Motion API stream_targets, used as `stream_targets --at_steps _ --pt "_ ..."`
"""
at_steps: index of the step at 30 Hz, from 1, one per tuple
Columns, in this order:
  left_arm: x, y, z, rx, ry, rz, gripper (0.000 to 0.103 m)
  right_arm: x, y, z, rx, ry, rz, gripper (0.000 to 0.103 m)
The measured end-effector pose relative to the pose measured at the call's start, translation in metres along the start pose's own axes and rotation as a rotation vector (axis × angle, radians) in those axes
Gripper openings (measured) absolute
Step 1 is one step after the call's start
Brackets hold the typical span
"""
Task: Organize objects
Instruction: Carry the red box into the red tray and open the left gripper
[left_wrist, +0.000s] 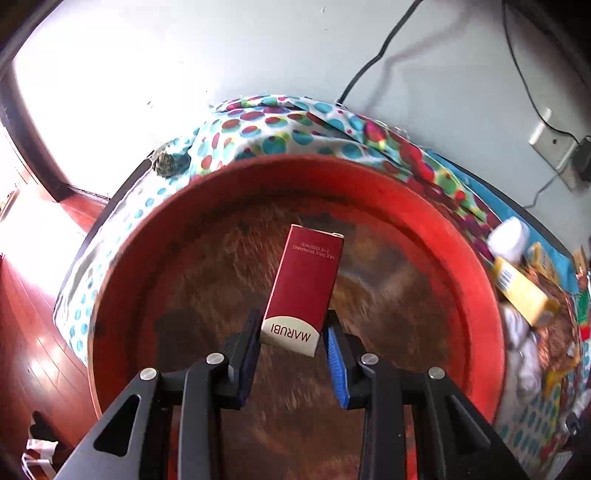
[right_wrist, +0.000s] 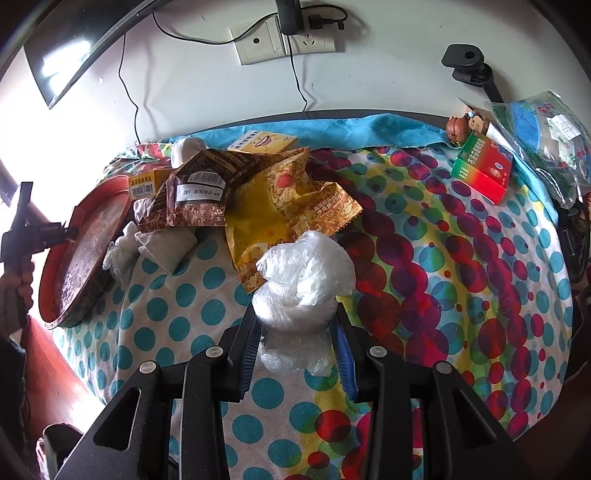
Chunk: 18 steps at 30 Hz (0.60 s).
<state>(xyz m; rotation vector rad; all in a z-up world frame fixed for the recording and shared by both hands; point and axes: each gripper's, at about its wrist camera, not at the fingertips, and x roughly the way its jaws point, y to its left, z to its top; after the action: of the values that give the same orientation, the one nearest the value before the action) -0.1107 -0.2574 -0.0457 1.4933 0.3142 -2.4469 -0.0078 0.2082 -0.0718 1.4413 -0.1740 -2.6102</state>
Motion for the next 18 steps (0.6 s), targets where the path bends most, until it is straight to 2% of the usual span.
stream_targets --at_steps 4,7,18 --pt "0.014 0.007 0.018 -0.029 0.027 -0.015 0.034 0.000 0.000 0.001 -0.002 0.002 -0.009 0.036" --pt "0.026 0.013 0.030 -0.040 0.043 0.010 0.034 0.000 0.000 0.003 0.001 0.006 -0.016 0.036" --pt "0.040 0.016 0.035 -0.037 0.056 0.018 0.035 0.006 0.006 0.006 -0.007 0.015 -0.019 0.036"
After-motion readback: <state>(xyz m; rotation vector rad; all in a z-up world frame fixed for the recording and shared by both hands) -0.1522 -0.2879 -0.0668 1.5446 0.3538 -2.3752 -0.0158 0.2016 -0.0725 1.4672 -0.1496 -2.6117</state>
